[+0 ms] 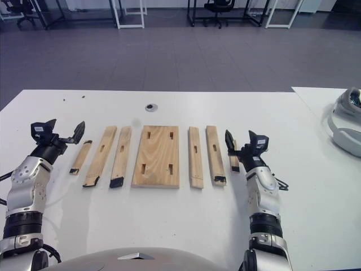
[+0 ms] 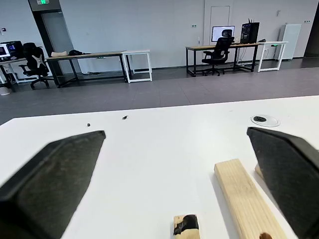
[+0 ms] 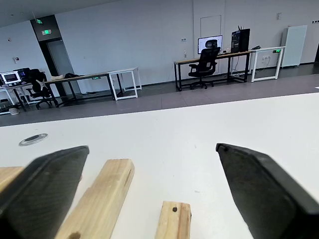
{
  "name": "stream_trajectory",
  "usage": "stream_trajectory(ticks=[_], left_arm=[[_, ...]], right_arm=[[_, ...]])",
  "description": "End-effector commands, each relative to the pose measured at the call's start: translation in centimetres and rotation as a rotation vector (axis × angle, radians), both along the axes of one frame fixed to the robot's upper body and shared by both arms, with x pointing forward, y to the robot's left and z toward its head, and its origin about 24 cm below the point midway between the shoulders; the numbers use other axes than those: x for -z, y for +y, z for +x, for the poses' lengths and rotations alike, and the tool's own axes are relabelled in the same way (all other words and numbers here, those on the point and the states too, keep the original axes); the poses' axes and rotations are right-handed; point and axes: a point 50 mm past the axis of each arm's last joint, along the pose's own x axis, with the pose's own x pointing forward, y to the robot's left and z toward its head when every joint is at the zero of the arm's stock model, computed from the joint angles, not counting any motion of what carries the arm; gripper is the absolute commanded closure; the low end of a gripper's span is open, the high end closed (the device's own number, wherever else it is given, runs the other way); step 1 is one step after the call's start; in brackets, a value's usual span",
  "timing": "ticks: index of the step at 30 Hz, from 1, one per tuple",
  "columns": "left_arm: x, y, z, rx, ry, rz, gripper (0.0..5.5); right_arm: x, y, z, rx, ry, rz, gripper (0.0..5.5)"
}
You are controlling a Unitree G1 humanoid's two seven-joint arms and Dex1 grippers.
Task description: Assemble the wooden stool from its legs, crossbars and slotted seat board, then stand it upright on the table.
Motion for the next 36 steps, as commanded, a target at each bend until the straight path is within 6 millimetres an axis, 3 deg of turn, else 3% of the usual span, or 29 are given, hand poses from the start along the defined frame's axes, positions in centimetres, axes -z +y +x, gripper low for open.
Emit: stream_trajectory(ticks=[1,4,12,15,20,26,29,31,33,36], left_arm=[[0.8,0.5,-0.5,0.006,0.076,0.015,0.26],[1.6,0.9,-0.7,-0.006,0.148,-0.015,0.26],[5.4,1.2,-2.9,0.049,0.382,-0.013,1.64],[6.7,1.3,-3.5,0.045,0.456,-0.008,1.9],[7.0,1.5,-3.7,0.041,0.473,0.012,2.85],[7.4,1.7,-4.1,0.058,0.497,0.088,3.79],[6.1,1.7,-3.0,0.047,0.384,0.082,4.22],[3.1,0.2,-0.7,0.093,0.183,0.036,4.22],[0.0,-2.5,1.3,0.189,0.024,0.023,4.22],[-4.5,-9.0,4.0,0.413,-0.177,0.016,4.22]], right_arm=[[-0.2,0.2,0.0,-0.014,-0.009,0.004,0.73],[0.0,0.2,-0.1,-0.014,0.0,0.016,0.73],[0.7,0.2,-0.3,-0.008,0.031,0.014,0.73],[0.7,0.2,-0.3,-0.013,0.034,0.009,0.73],[0.8,0.2,-0.2,-0.015,0.04,-0.002,0.73],[-0.7,1.4,0.6,-0.079,0.023,0.012,0.73],[-2.3,3.0,1.1,-0.168,-0.002,0.053,0.73],[-4.9,5.9,2.1,-0.3,-0.059,0.152,0.73],[-7.1,9.1,3.0,-0.435,-0.087,0.235,0.73],[-11.0,14.6,4.5,-0.609,-0.108,0.45,0.73]])
